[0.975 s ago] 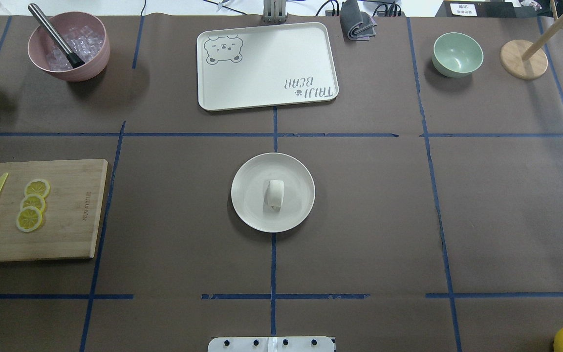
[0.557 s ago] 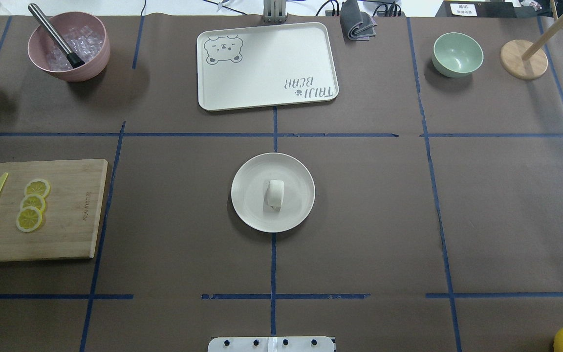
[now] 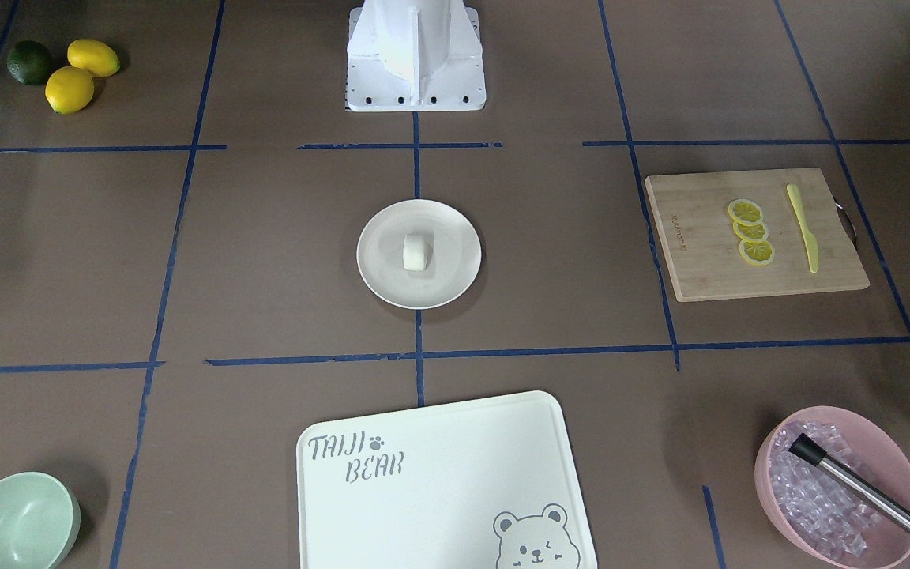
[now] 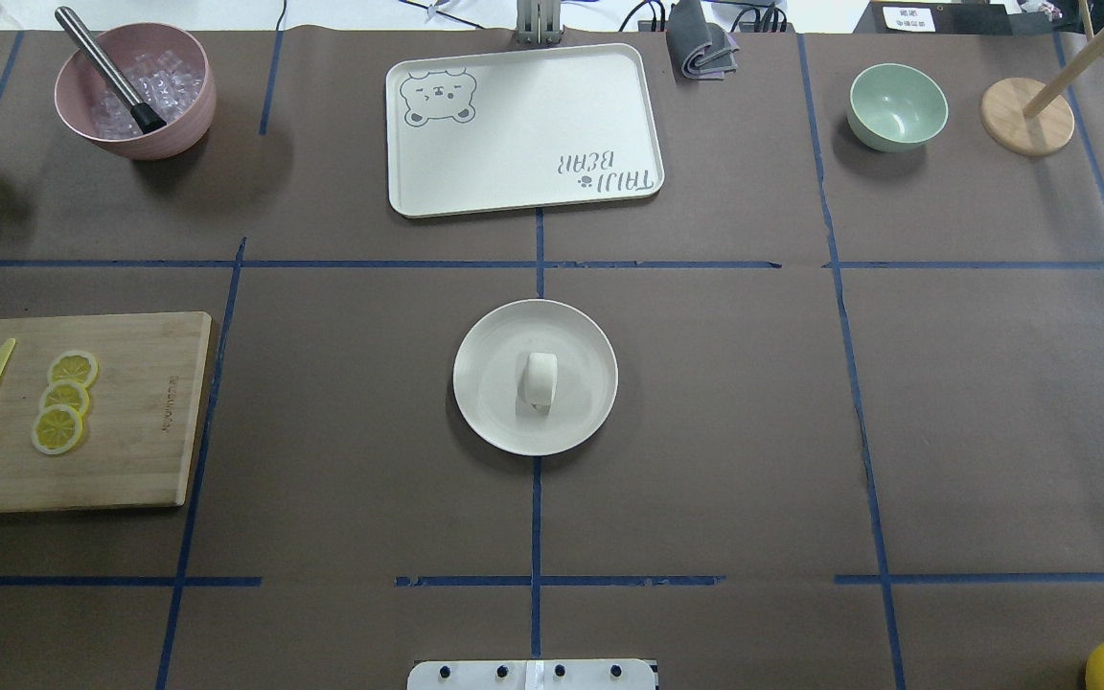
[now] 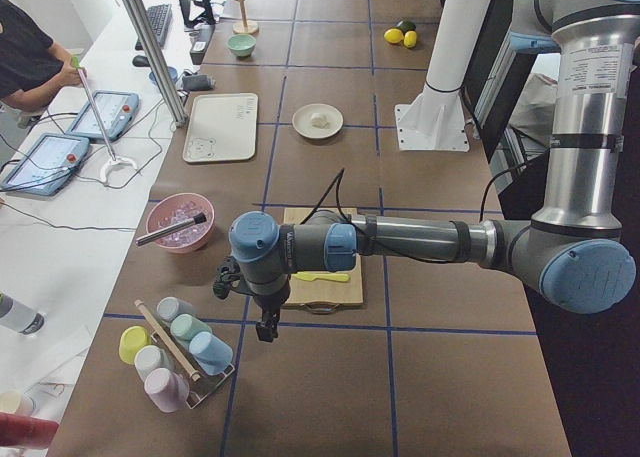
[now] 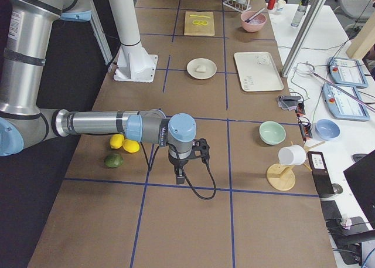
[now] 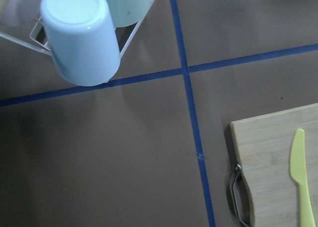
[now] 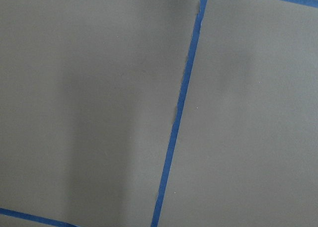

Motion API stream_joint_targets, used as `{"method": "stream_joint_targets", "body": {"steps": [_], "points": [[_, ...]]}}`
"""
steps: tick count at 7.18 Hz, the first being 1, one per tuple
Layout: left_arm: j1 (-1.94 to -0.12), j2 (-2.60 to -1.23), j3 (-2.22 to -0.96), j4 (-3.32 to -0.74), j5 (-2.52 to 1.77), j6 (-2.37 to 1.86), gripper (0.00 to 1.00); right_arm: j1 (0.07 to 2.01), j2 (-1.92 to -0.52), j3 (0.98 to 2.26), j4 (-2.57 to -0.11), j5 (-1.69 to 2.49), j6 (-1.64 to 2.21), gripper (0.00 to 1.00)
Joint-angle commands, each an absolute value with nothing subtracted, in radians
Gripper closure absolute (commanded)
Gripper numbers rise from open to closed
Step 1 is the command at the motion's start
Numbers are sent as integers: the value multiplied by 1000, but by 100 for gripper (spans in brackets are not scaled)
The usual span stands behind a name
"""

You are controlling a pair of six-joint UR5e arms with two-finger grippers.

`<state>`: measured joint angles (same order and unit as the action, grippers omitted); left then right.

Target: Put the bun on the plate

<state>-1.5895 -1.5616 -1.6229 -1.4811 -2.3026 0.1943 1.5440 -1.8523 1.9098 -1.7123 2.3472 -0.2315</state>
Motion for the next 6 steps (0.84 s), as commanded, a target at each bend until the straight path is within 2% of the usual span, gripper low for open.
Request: {"method": "stream_joint_targets", "body": {"steps": [1,6], "points": [[-1589,-1539,-1611,-1488,-2287,189,0,1545,-1844,1885,-1707,2347,-229,0],[-1589,-1503,-1624,-1583,-2287,195,0,1545,-1795,1842,-1709,2349,-227,0]]}}
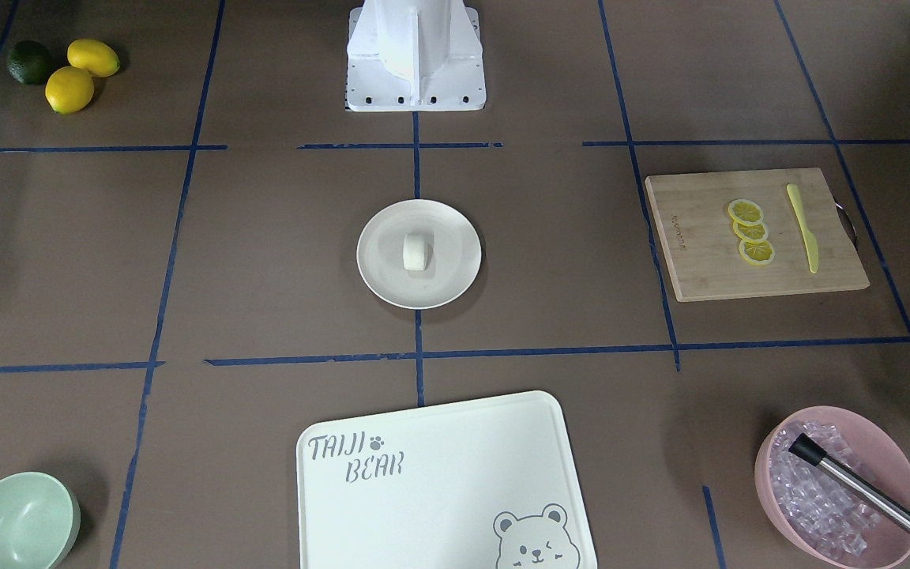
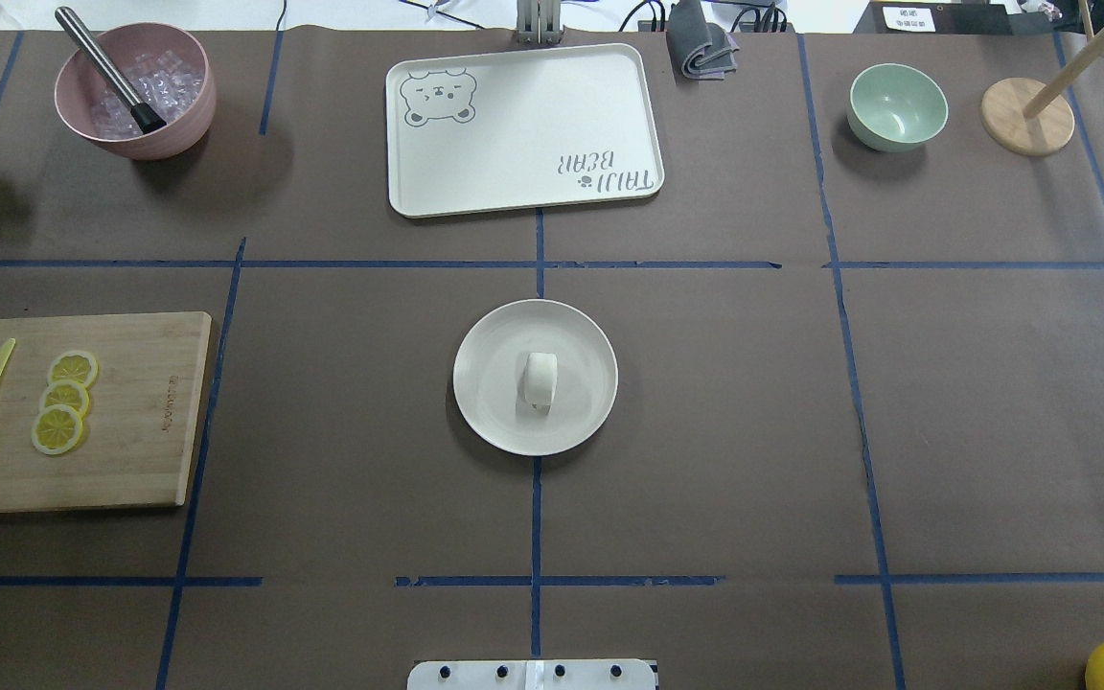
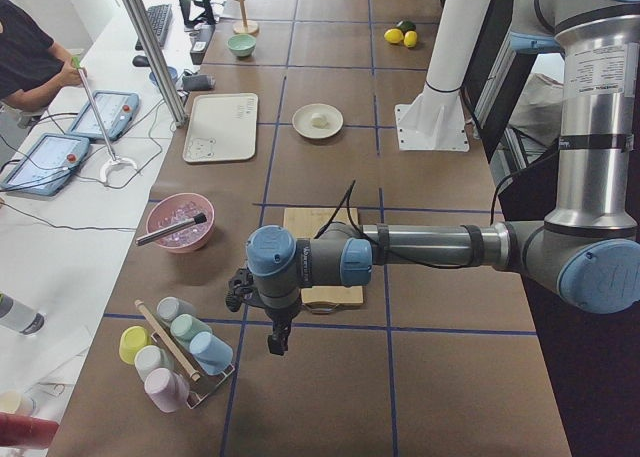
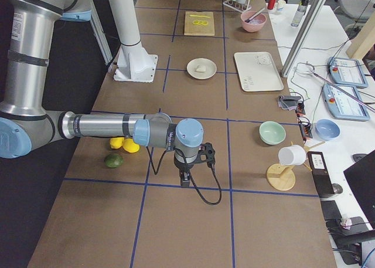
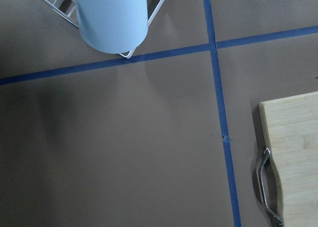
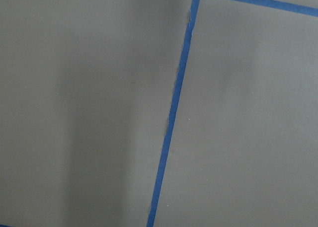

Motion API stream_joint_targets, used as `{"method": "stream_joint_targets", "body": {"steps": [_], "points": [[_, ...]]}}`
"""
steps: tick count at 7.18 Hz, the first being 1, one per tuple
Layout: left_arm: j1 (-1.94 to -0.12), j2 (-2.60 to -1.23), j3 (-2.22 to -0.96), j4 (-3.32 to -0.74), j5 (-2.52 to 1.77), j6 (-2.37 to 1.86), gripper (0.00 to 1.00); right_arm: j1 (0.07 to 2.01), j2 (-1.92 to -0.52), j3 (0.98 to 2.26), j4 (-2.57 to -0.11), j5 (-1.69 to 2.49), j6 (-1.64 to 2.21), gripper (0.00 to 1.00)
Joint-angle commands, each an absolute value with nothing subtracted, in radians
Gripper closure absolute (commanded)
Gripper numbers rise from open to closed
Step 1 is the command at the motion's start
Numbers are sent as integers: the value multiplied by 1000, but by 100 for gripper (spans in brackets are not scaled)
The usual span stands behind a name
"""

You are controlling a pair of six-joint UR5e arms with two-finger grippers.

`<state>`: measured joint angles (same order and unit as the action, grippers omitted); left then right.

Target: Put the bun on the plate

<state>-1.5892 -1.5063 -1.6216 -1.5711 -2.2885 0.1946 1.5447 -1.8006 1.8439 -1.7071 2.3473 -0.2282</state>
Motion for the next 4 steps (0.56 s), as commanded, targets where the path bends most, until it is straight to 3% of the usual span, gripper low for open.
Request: {"method": "stream_joint_targets", "body": {"steps": [1,4], "points": [[-1589,-1505,-1631,-1583,-2287,195,0,1545,-1795,1842,-1709,2352,-227,0],[-1589,-1503,-1632,-1578,-2290,195,0,1543,-1783,1842,-1712,2352,-200,0]]}}
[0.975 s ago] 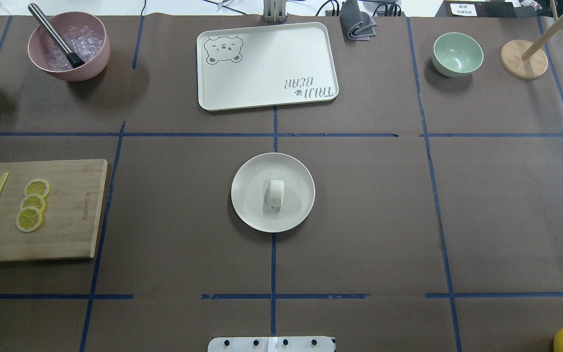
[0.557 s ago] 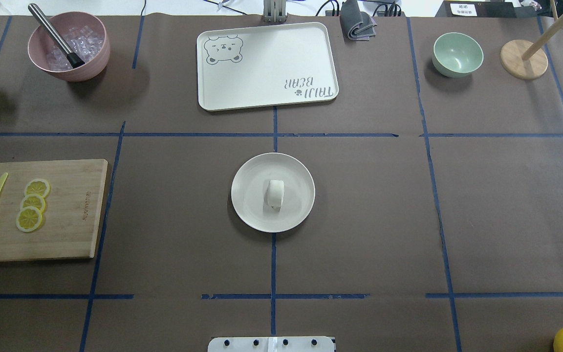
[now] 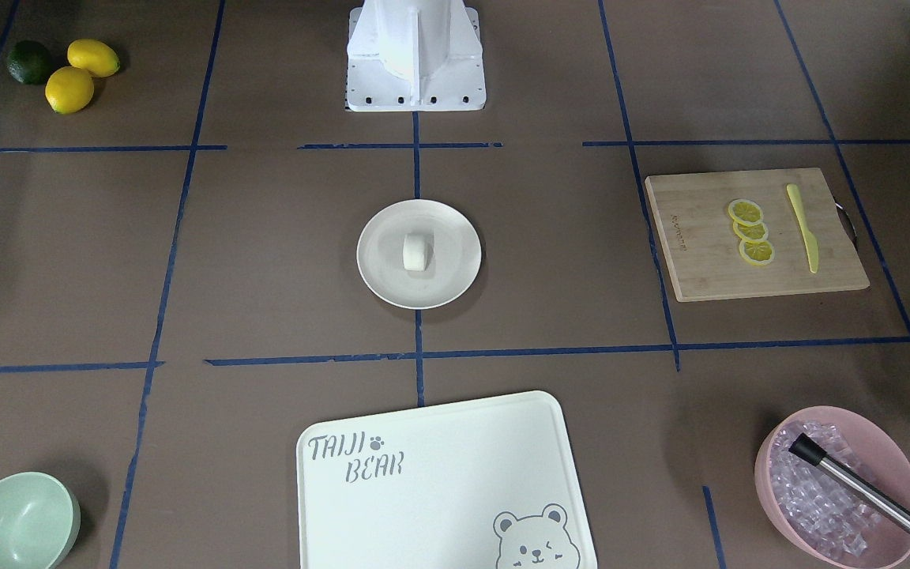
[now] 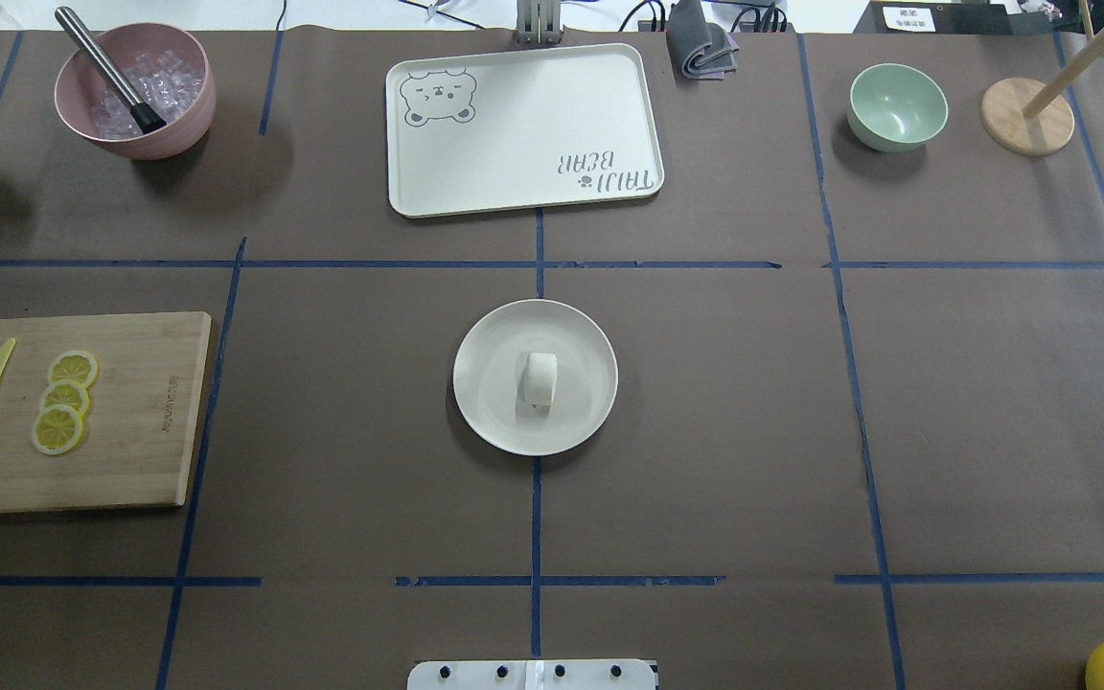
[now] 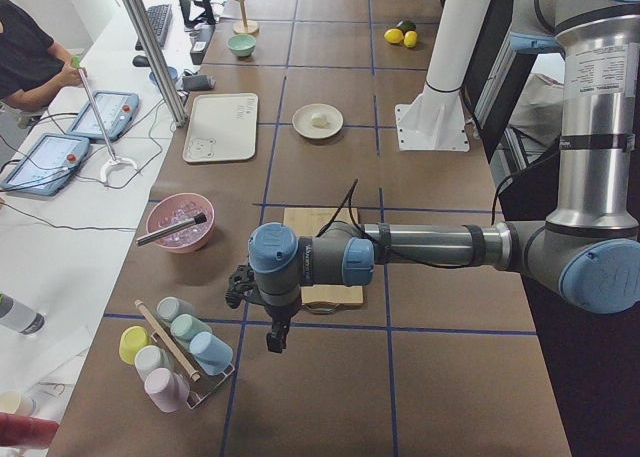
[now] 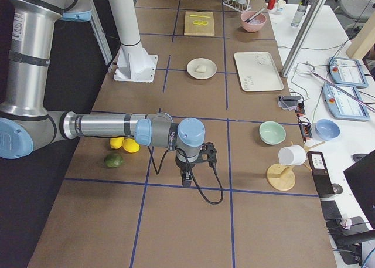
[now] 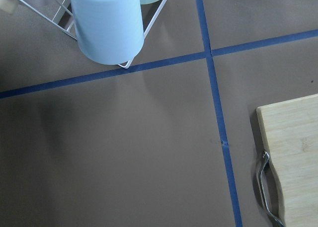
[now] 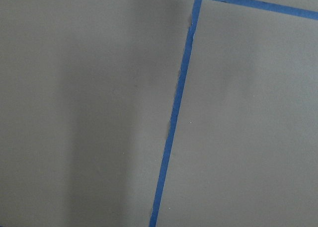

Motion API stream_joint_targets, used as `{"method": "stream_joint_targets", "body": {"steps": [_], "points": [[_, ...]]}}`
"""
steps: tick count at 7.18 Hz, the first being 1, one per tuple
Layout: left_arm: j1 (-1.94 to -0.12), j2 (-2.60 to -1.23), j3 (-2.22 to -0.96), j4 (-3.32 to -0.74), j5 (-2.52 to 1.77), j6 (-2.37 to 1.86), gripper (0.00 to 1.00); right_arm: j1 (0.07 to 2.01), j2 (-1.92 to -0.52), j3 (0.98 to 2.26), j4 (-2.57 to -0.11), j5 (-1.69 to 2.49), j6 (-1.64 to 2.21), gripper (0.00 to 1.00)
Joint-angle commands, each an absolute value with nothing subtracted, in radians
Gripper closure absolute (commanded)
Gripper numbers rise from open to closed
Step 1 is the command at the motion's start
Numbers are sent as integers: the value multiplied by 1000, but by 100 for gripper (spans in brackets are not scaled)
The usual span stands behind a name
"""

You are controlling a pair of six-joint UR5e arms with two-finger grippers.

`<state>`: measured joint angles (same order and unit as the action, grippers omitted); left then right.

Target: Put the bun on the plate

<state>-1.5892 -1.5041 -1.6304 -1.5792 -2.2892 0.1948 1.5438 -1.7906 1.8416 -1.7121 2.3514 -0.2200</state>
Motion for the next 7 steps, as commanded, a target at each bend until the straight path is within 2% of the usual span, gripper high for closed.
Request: {"method": "stream_joint_targets", "body": {"steps": [1,7], "points": [[-1589,-1503,-1632,-1575,-2292,196,0,1545,-1781,1842,-1709,2352,-198,0],[-1583,-1503,-1631,-1571,-2287,196,0,1545,-1782,1850,-1704,2379,-198,0]]}}
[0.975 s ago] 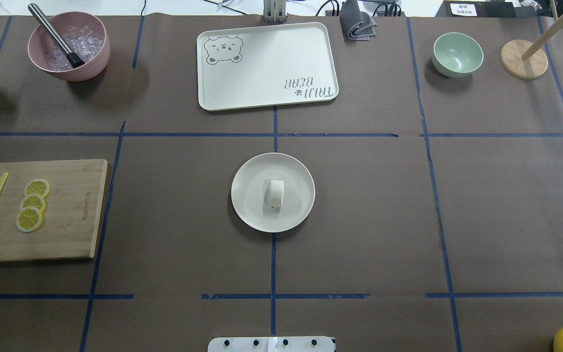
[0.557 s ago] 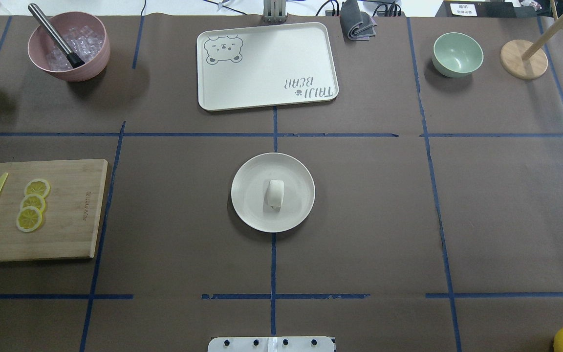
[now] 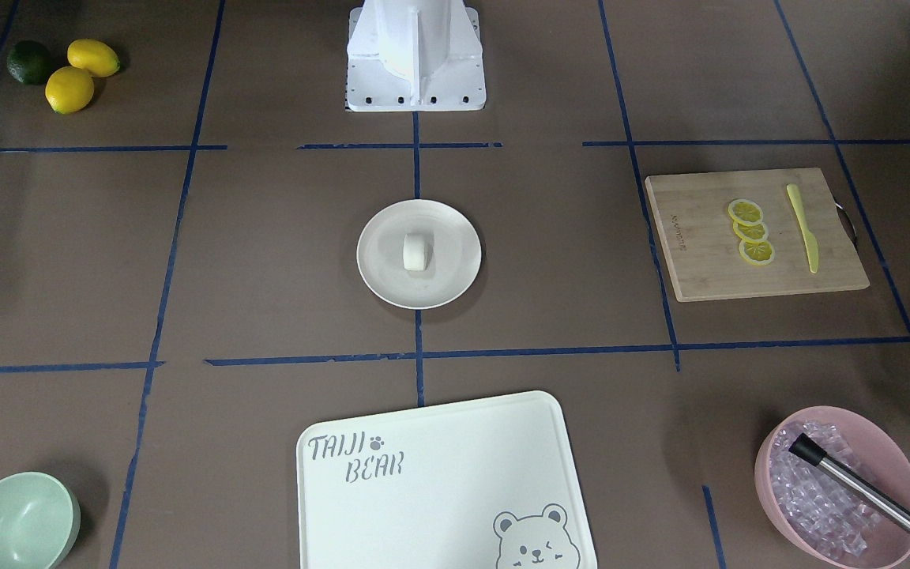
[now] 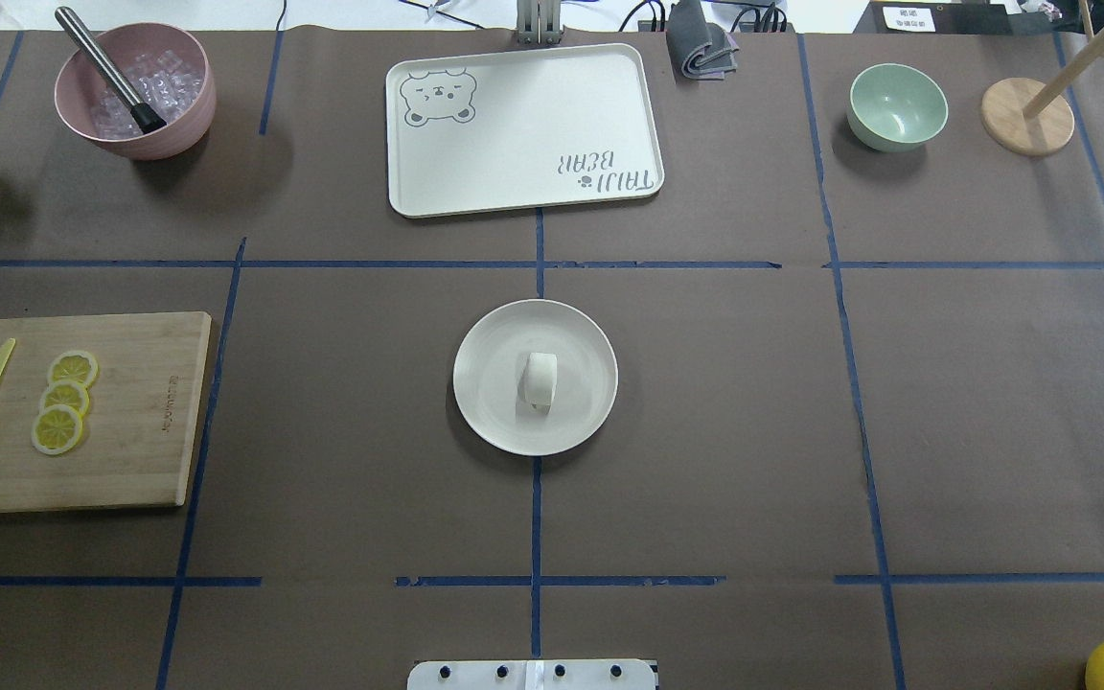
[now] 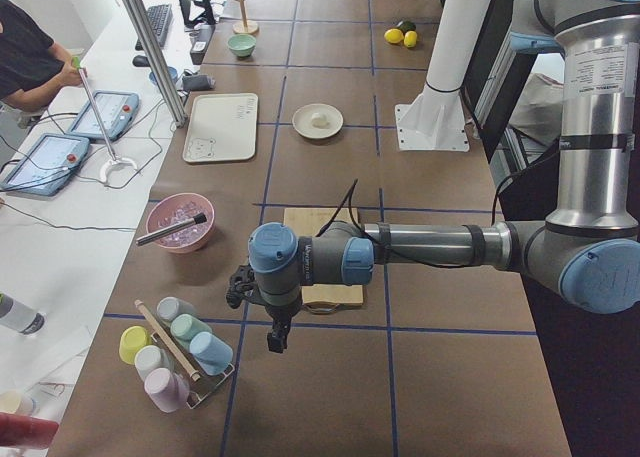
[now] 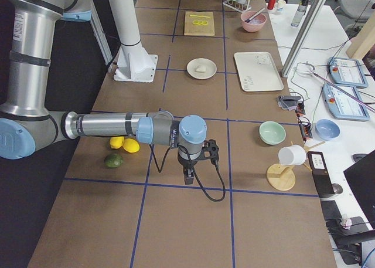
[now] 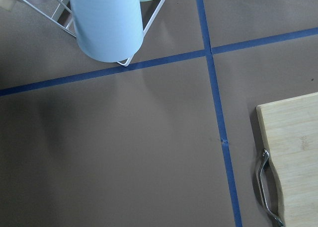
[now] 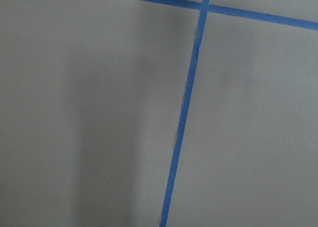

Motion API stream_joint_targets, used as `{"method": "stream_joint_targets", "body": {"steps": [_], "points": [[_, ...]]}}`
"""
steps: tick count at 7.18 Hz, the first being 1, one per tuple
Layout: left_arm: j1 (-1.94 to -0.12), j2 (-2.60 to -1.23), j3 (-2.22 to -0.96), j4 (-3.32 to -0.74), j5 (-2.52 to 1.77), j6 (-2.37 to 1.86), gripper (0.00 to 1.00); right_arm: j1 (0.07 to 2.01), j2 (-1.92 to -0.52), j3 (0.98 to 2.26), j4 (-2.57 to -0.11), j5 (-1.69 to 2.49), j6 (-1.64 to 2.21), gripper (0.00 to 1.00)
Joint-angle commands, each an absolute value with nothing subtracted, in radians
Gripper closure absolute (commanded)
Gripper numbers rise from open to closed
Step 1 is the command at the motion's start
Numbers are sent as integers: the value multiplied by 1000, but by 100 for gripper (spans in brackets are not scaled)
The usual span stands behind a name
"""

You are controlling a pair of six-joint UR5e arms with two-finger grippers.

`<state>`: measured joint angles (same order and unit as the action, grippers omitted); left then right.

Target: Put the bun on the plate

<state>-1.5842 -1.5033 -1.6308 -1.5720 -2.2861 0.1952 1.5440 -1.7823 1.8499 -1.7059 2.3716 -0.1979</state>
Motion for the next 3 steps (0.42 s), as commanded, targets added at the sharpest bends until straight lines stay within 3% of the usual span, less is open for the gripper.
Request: {"method": "stream_joint_targets", "body": {"steps": [1,3], "points": [[-1582,-1502,-1632,-1569,-2287,196,0,1545,-1782,1851,-1704,2381,-198,0],[-1582,-1486,-1637,-1574,-2287,196,0,1545,-1784,1853,-1704,2382,-198,0]]}}
